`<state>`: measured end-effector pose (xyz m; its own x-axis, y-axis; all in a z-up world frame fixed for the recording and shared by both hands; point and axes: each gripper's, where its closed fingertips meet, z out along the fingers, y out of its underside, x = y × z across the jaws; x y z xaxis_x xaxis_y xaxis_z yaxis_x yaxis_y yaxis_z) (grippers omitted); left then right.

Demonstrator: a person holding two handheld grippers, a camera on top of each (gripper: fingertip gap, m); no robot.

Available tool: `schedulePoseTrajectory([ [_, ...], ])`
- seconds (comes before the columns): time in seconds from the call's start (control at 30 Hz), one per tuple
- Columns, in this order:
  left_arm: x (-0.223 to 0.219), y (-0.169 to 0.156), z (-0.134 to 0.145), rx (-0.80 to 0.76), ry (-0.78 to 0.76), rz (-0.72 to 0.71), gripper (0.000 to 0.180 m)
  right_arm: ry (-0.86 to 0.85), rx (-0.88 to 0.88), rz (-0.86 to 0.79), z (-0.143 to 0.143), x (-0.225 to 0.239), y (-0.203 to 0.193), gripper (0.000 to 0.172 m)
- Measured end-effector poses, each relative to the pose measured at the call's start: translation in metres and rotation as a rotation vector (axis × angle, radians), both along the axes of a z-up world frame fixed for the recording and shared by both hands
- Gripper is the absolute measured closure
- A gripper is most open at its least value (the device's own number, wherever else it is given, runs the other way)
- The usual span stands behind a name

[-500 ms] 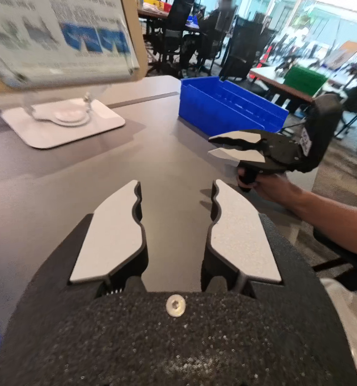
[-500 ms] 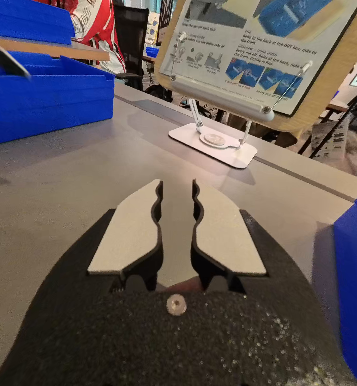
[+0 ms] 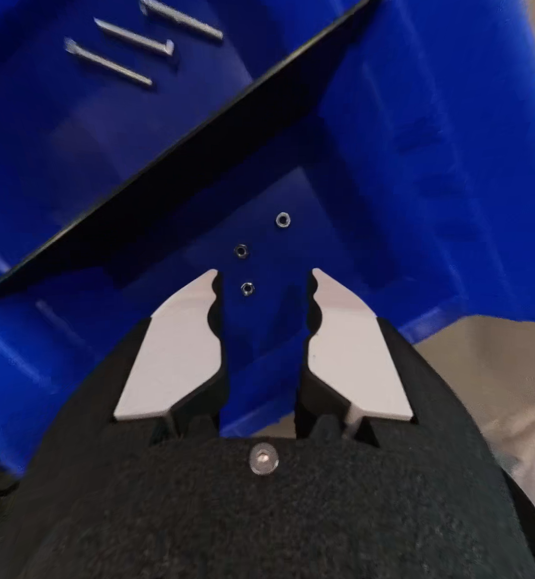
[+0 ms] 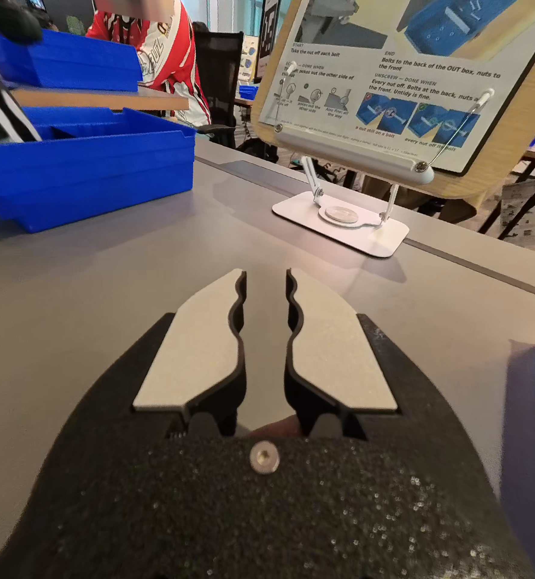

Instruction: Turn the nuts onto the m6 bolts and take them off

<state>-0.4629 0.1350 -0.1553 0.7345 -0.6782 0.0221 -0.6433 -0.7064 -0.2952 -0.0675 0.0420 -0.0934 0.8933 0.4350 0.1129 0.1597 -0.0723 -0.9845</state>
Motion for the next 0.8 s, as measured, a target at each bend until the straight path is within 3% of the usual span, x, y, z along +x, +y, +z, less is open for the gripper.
schedulePoseTrajectory([
  [0.1,-0.006,0.007,-0.020,-0.039,0.057,-0.007,0.130,0.012,-0.006,-0.003,0.000,0.002,0.000,0.149],
  [0.27,-0.005,0.016,-0.028,-0.052,0.061,0.018,0.134,0.007,-0.014,0.003,-0.002,0.001,0.000,0.149],
  [0.33,-0.007,0.014,-0.032,-0.070,0.081,0.009,0.165,-0.002,-0.014,0.005,-0.003,0.000,0.000,0.150],
  [0.37,-0.007,0.013,-0.034,-0.077,0.087,0.006,0.172,-0.006,-0.014,0.006,-0.003,-0.001,0.000,0.150],
  [0.8,-0.004,0.010,-0.032,-0.076,0.042,-0.009,0.180,0.003,-0.013,0.000,-0.002,0.002,-0.002,0.153],
])
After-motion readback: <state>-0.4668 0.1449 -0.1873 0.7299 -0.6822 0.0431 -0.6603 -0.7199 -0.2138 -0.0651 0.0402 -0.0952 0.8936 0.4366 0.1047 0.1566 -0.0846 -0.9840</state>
